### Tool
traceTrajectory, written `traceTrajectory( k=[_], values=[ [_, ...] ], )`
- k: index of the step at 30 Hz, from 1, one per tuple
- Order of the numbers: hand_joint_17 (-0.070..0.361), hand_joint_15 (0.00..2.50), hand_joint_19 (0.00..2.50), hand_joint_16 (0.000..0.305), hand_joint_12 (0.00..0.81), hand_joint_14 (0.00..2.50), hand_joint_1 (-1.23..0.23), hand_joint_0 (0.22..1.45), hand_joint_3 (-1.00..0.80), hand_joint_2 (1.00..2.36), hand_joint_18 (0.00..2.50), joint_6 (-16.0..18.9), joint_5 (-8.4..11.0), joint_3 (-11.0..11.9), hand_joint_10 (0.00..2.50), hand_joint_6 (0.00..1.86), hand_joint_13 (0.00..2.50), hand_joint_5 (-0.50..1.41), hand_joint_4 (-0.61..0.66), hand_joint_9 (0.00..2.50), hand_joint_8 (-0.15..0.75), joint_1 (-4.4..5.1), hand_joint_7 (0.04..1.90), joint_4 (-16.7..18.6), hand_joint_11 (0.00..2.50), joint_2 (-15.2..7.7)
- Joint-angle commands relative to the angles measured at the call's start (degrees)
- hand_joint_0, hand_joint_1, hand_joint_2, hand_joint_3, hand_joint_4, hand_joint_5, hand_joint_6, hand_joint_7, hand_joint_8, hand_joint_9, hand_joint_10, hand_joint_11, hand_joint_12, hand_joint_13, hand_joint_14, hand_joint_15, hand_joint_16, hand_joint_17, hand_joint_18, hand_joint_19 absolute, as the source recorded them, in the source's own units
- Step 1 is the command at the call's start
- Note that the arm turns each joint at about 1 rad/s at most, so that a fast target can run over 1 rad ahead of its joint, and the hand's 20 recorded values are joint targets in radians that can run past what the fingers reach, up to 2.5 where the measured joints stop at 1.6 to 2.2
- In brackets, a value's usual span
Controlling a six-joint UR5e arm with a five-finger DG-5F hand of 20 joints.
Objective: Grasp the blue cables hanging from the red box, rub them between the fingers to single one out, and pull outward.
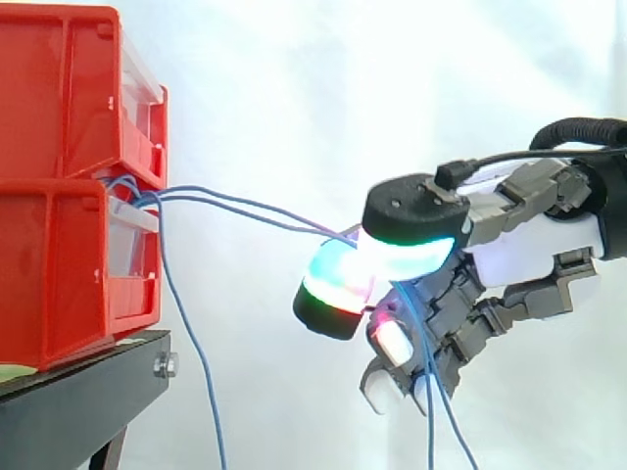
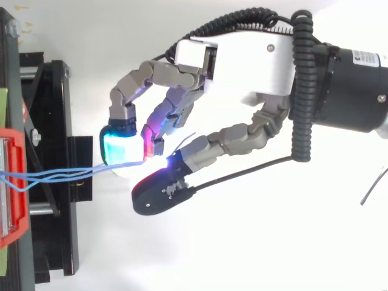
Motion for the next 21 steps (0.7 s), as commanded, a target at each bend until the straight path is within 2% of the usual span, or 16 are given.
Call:
traceTrajectory(
  k=[1, 5, 12, 16, 21],
  values=[
    [0.118, 0.44, 0.51, 0.052, 0.392, 0.02, -0.74, 0.54, -0.50, 1.00, 0.81, 0.0, 0.03, 0.0, 0.02, 0.87, 0.85, -0.16, 0.07, 0.98, 0.301, 0.08, 0.90, 0.0, 0.64, 0.0],
    [0.126, 0.43, 0.50, 0.056, 0.407, 0.02, -0.65, 0.50, -0.50, 1.00, 0.84, 0.0, -0.05, 0.1, 0.02, 0.87, 0.87, -0.17, 0.08, 0.99, 0.315, -0.01, 0.88, 0.0, 0.63, -0.1],
    [0.130, 0.44, 0.51, 0.058, 0.412, 0.02, -0.61, 0.48, -0.50, 1.00, 0.85, 0.0, -0.05, 0.0, 0.02, 0.86, 0.87, -0.17, 0.09, 0.99, 0.321, 0.08, 0.87, 0.0, 0.63, 0.0],
    [0.119, 0.44, 0.53, 0.053, 0.387, 0.02, -0.61, 0.56, -0.50, 1.00, 0.81, 0.0, -0.05, 0.0, 0.02, 0.85, 0.85, -0.16, 0.07, 0.99, 0.307, -0.01, 0.92, 0.0, 0.64, 0.0],
    [0.116, 0.43, 0.54, 0.051, 0.376, 0.02, -0.68, 0.60, -0.29, 1.01, 0.80, 0.0, -0.05, 0.0, 0.02, 0.87, 0.84, -0.16, 0.03, 0.99, 0.301, -0.01, 0.95, 0.0, 0.64, 0.0]
  ],
)
